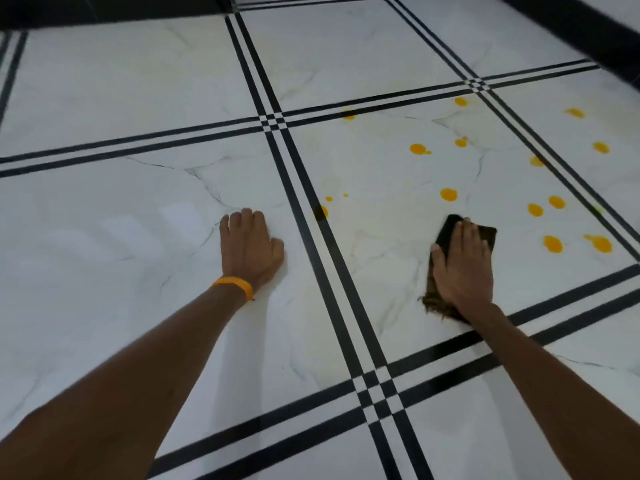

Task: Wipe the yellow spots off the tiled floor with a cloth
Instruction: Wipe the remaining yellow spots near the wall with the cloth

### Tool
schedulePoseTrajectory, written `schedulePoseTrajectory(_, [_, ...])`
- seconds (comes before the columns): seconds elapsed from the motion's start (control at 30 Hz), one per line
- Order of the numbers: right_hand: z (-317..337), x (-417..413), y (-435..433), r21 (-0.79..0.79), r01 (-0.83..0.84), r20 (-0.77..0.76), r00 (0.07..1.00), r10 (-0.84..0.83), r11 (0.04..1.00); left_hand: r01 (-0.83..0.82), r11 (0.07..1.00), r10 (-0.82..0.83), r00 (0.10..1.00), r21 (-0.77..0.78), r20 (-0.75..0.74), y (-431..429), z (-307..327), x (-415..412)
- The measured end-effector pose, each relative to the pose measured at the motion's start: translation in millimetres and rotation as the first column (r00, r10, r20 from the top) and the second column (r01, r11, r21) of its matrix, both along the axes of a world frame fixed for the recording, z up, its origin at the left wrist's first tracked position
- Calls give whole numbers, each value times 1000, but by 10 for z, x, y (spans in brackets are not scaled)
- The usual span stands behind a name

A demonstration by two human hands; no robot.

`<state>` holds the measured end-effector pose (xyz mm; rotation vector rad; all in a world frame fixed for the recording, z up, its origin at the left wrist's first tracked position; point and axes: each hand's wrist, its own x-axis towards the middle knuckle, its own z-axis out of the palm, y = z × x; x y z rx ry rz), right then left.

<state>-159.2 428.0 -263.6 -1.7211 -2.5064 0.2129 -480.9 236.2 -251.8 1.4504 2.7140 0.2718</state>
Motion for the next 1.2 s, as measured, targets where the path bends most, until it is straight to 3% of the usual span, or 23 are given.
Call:
schedulePoseTrajectory(0.1, [-19,-146,154,-1,6,-1,1000,-6,1000,88,993,-92,995,81,46,446,39,-202])
schedulePoseTrajectory(0.23, [27,-292,658,37,-40,1,999,40,999,89,996,-88,993,-21,79,812,-85,-491])
schedulePoseTrajectory(0.37, [12,-711,1370,25,144,-56,988,-143,989,99,995,-99,995,-8,11,779,-276,-537])
schedulePoseTrajectory(0.43, [17,-1227,1260,22,62,-88,994,-60,998,100,995,-99,995,-11,21,792,-292,-557])
schedulePoseTrajectory(0.5, [-69,-1574,772,52,-159,-79,984,163,986,99,995,-98,995,-16,21,775,-275,-521])
schedulePoseTrajectory(0.6, [5,-1329,316,-19,-430,-31,903,429,903,76,996,-75,997,-42,21,782,-198,-525])
schedulePoseTrajectory(0.7, [-7,-955,909,23,-287,-1,958,287,958,80,995,-78,996,-63,30,803,-223,-518])
schedulePoseTrajectory(0.83, [89,-1744,1542,-44,-39,15,999,39,998,81,995,-78,996,-64,38,772,-229,-542])
schedulePoseTrajectory(0.93, [98,-2347,1129,28,-243,-11,970,243,970,83,995,-81,996,-52,35,814,-225,-538])
schedulePoseTrajectory(1.0, [73,-2203,482,1,-446,2,895,446,895,76,996,-74,997,-43,38,799,-235,-538])
schedulePoseTrajectory(1.07, [48,-1760,174,-39,-501,-10,865,501,864,72,997,-72,997,-32,18,819,-244,-538])
schedulePoseTrajectory(1.13, [69,-1516,420,-8,-420,-7,907,420,907,79,996,-78,997,-39,24,797,-236,-527])
schedulePoseTrajectory(1.2, [104,-1634,953,1,-194,27,981,194,981,74,997,-74,997,-27,9,779,-263,-522])
